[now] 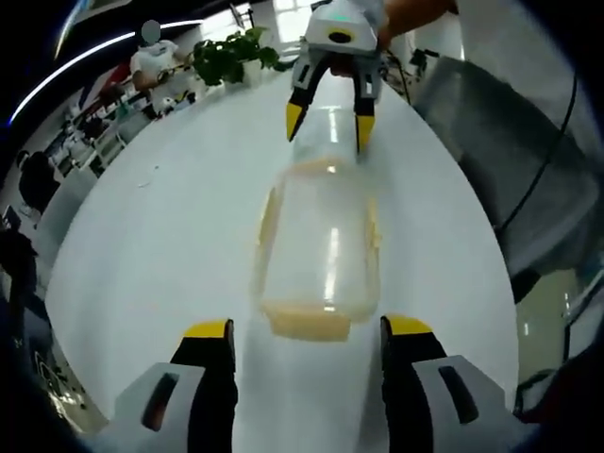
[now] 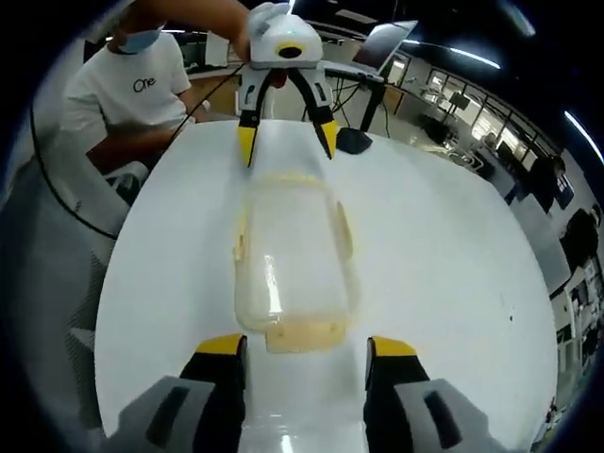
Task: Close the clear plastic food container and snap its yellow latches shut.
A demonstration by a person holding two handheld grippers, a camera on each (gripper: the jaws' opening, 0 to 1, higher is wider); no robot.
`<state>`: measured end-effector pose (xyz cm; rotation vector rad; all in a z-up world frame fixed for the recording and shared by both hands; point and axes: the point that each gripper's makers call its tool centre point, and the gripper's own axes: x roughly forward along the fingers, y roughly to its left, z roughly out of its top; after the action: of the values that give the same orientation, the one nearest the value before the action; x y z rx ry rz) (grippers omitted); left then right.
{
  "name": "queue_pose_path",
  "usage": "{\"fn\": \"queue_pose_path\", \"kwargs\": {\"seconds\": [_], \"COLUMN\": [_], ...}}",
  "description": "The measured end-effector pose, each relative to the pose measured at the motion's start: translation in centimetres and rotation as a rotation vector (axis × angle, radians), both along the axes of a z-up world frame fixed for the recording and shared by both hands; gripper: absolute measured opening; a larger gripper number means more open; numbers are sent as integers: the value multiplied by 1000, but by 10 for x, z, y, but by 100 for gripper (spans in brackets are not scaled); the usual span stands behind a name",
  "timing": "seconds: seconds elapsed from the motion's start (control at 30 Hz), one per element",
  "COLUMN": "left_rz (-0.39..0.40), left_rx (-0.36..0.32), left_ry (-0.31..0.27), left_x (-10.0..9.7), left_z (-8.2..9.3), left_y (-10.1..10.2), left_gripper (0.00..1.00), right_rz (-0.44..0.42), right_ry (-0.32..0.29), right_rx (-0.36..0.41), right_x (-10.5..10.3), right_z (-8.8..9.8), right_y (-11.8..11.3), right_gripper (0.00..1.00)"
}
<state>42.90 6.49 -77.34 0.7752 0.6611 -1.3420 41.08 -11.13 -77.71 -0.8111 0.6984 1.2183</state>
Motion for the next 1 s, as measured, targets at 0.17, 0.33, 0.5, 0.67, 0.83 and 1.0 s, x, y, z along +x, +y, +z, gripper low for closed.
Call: {"fn": "queue_pose_path", "kwargs": {"seconds": [0.17,0.33,0.5,0.67,0.83,1.0], "left_rz": [-22,-41,-38,-48,-54,-67], "left_rx": [22,38,28,36,38,52], "left_ry": [14,21,46,54,56,61], "left_x": [-1,-1,0,-2,-1,-2], "left_z": [-8,-14,-16,-19,-20,-22], "left_y": [-1,-2,-3,-2,-3,-3], "left_gripper": [58,56,53,49,47,43], "right_rz": [12,15,27,50,60,71], "right_ry": [15,27,38,54,61,85], "right_rx": [-16,-27,-40,-64,-87,-107], "right_x": [1,1,2,1,4,2], "right_z": [-4,-9,-10,-13,-16,-20], "right_y": [0,0,2,3,5,6], "right_gripper": [46,46,44,43,42,39]}}
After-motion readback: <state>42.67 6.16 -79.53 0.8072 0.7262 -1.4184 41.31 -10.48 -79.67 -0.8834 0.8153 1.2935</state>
